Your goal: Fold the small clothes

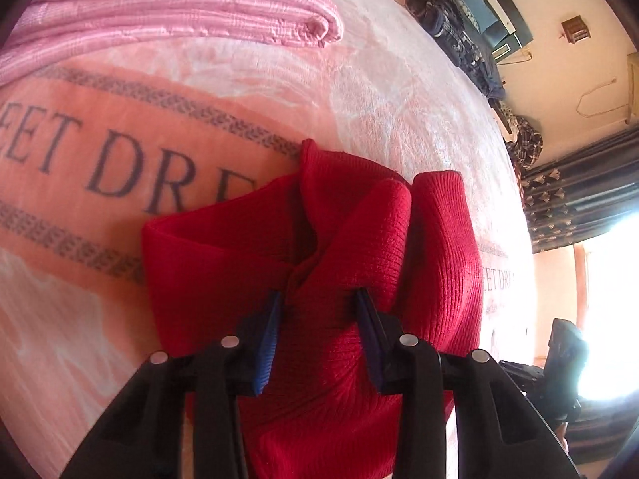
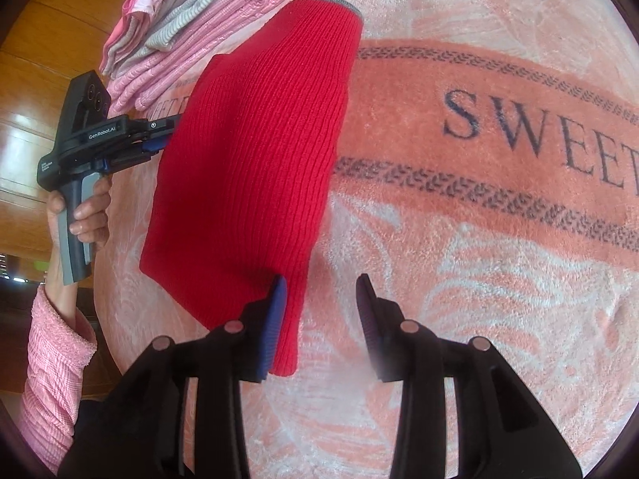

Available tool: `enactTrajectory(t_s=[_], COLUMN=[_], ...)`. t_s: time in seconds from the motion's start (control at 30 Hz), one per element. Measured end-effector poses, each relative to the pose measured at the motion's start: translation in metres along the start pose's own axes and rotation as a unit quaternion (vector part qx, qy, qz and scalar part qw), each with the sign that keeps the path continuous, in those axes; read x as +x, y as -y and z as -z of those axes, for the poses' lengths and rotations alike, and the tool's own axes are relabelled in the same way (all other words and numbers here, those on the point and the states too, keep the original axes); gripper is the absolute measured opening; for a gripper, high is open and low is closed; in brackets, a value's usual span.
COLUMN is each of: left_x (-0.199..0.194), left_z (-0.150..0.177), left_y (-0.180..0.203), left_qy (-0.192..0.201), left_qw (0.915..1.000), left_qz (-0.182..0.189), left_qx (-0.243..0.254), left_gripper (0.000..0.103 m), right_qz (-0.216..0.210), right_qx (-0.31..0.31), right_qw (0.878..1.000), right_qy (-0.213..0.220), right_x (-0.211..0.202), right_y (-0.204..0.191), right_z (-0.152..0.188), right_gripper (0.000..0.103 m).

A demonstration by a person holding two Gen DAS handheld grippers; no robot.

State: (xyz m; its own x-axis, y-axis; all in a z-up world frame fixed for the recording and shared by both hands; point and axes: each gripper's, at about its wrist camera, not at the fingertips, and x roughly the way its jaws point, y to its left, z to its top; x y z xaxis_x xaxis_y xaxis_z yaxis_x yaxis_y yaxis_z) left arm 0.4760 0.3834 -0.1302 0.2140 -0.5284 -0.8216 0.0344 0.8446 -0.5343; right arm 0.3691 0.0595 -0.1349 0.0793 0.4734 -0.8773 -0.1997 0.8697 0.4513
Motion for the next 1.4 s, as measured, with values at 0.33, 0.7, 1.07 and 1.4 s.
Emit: enactTrajectory(t_s=[0.33,0.7,1.07,1.4], left_x=[-0.023,-0.065,-0.052,-0.025], left_z=[0.012,0.035,0.063,0.115], left_y=[0.007,-0.043,-0.035,-0.011], left_qy=[0.064,0.168,0.083,0.009], left_qw=[0.9979,0.9787,0.9953,0.9962], left_qz=[0.010,-0.095,-0.043,-0.085], left_qx=[0.006,-0.069,-0.028,0.013], left_gripper=[0.011,0.015,0.040,0.041], right_qz=[-0.001,-0.007,-0.034,-0.042], right_qx=[0.010,0.017,0.021,0.022], right_qw=[1.000,1.000,0.999,0.999], right_qy=[-0.001,-0.005,-0.014,-0.024], right_x=[0.011,0.012,0.016,0.011], right_y=[0.005,0.008,-0.004,-0.011], right_z=[-0.011,-0.012,-0.010,-0.001], right_gripper=[0.037,0.037,0.043,0.047])
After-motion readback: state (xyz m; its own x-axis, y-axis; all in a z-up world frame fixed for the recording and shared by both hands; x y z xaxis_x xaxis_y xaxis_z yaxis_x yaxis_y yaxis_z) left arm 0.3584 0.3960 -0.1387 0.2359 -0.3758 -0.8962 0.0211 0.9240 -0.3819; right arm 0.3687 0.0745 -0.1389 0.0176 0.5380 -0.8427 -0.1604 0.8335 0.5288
